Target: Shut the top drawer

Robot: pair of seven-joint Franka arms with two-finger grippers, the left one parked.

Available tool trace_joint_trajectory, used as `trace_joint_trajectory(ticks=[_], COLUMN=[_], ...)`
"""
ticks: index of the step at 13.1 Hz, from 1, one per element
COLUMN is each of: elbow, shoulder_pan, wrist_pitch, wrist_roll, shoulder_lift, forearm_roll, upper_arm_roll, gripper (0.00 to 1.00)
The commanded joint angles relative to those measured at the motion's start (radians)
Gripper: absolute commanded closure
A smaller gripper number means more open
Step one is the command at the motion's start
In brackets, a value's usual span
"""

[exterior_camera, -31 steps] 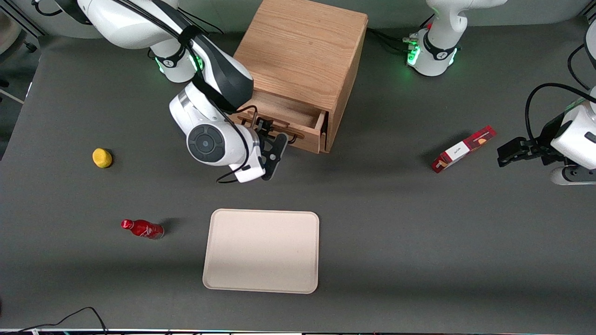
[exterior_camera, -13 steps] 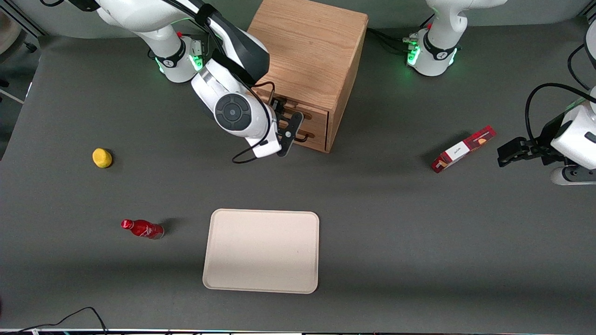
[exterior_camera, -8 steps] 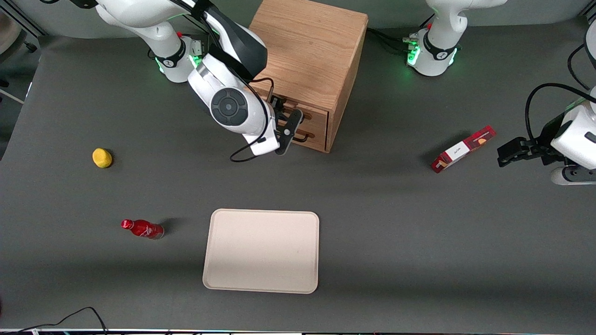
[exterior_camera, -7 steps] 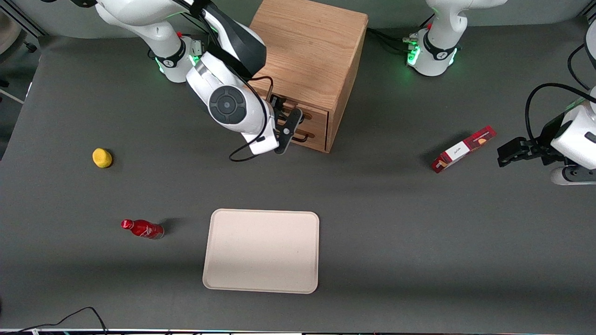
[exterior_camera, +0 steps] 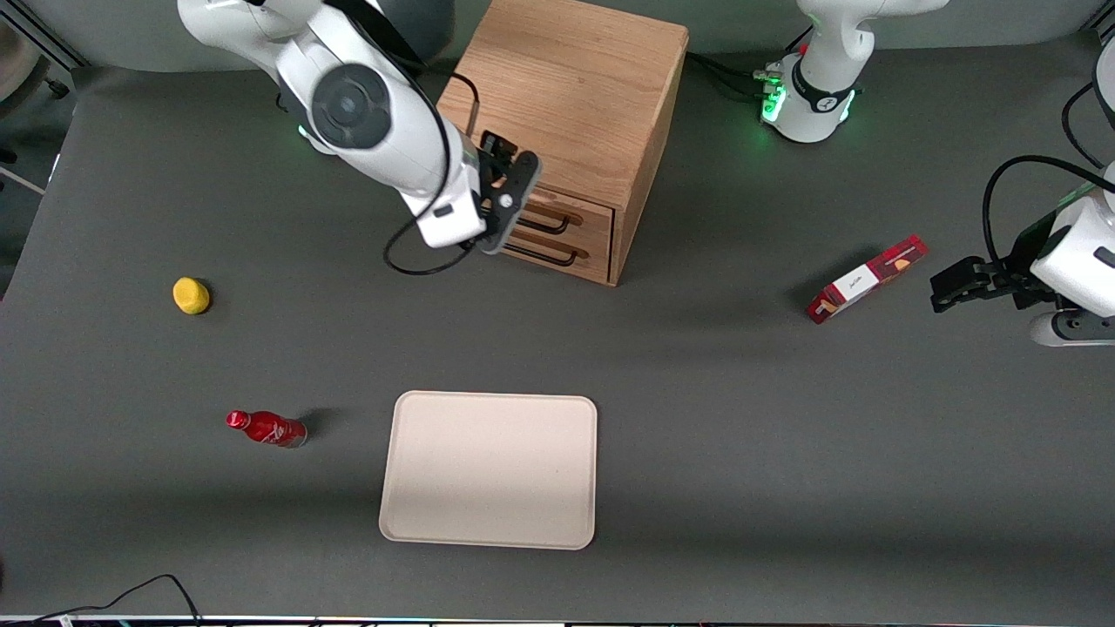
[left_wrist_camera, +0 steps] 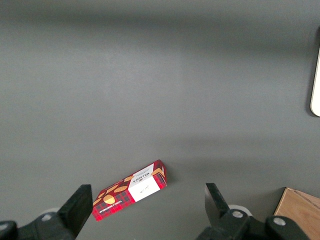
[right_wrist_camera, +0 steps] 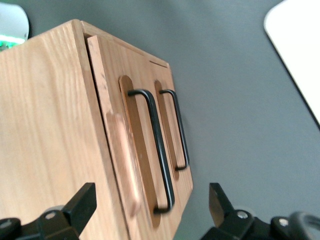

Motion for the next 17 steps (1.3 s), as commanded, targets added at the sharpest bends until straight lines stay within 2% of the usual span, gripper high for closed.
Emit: trace_joint_trajectory(ticks=[1, 3, 4, 5, 6, 10, 11, 14, 16, 17], elbow=[-0.019, -0.038, -0.044, -0.047, -0.045, -0.015, -0.016, -0.119, -0.231, -0.278], shoulder_pan=[0.001, 0.004, 0.003, -0.008, -0.040, -0.040, -0.040, -0.053, -0.048, -0.048], wrist_pitch=[-0.035, -0.039, -0.054, -0.115, -0.175, -0.220, -0.229, -0.227, -0.123, -0.078], wrist_roll=[0.118, 0.436, 0.490, 0.511, 0.506, 0.503, 0.502, 0.522, 0.522, 0.520], shoulder_lift=[-0.143, -0.245, -0.291, -0.344, -0.382, -0.464, -0.470, -0.507, -0.516, -0.516], forearm_roll=[-0.052, -0.164, -0.185, -0.207, -0.212, -0.242, -0.244, -0.253, -0.244, -0.244], upper_arm_roll=[-0.031, -0.014, -0.013, -0.036, -0.103, -0.486, -0.535, -0.550, -0.620, -0.622], gripper=[0.00, 0.00, 0.00, 0.00, 0.00, 0.00, 0.00, 0.00, 0.00, 0.00])
